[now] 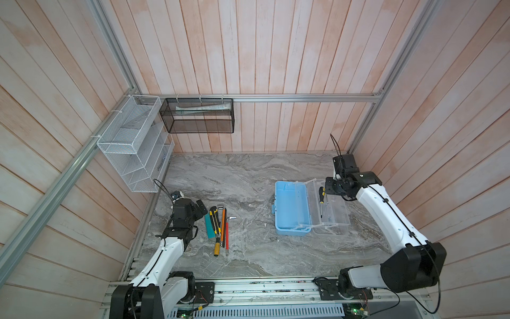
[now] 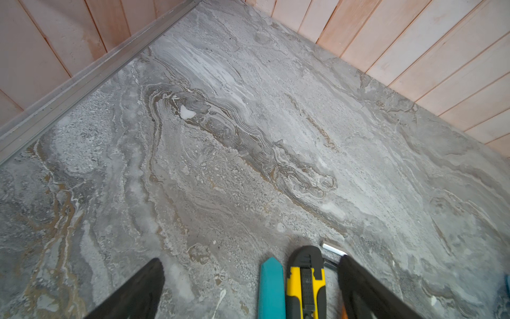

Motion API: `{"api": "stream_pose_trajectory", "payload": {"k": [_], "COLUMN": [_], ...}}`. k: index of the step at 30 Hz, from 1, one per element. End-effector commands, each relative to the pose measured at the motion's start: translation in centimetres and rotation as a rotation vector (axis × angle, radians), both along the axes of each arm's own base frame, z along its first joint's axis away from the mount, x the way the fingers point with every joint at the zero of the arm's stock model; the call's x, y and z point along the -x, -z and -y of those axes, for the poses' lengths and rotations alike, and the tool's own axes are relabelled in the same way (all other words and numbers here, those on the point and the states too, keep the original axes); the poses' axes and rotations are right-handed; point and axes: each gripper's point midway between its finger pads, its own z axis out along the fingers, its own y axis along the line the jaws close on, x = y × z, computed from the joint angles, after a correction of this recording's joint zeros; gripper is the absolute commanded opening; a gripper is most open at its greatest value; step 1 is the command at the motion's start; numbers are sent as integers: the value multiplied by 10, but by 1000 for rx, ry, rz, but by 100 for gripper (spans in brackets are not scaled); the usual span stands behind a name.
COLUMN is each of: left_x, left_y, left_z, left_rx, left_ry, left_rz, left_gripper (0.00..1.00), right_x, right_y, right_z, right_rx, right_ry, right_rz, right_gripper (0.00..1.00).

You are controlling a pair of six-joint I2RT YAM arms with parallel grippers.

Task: Pack the tool kit
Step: 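Carry the screwdriver over the box and lower it in with the right gripper, then move the empty right gripper back over the tool pile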

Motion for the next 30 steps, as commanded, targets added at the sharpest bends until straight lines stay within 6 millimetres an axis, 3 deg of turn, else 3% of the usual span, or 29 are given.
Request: {"api": "stream_pose_trajectory", "payload": {"k": [1,4,12,13,17,22,24,26,28,30], "left_x": [0,0,0,0,0,0,1,0,1,1], "left_y": [4,5,4,5,5,4,5,4,4,4], "left_z": [1,0,1,1,0,0,0,0,0,-1], "left_rx": [6,5,7,7,7,7,6,8,7,7], "left_ry": [7,6,8,7,5,6,6,5,4,-1], "left_rz": [-7,-11,-10,-11,-9,-10,-11,-9,-9,-9], "left_gripper": [100,100,100,100,100,100,99,100,100,100], "right_x": [12,15,20,21,20,8,-2,-13,-21,-20], "right_y": [25,37,53,56,55,26,6,-12,-21,-16], "right_z": [17,25,20,18,21,15,-2,-35,-85,-156], "right_rx": [59,80,35,27,52,49,41,4,-82,-212], "right_ry": [24,41,37,34,36,19,-14,-74,-168,-322], "right_rz": [-84,-107,-119,-125,-162,-120,-63,2,64,98], "right_gripper": [0,0,2,5,31,39,40,40,41,40]}}
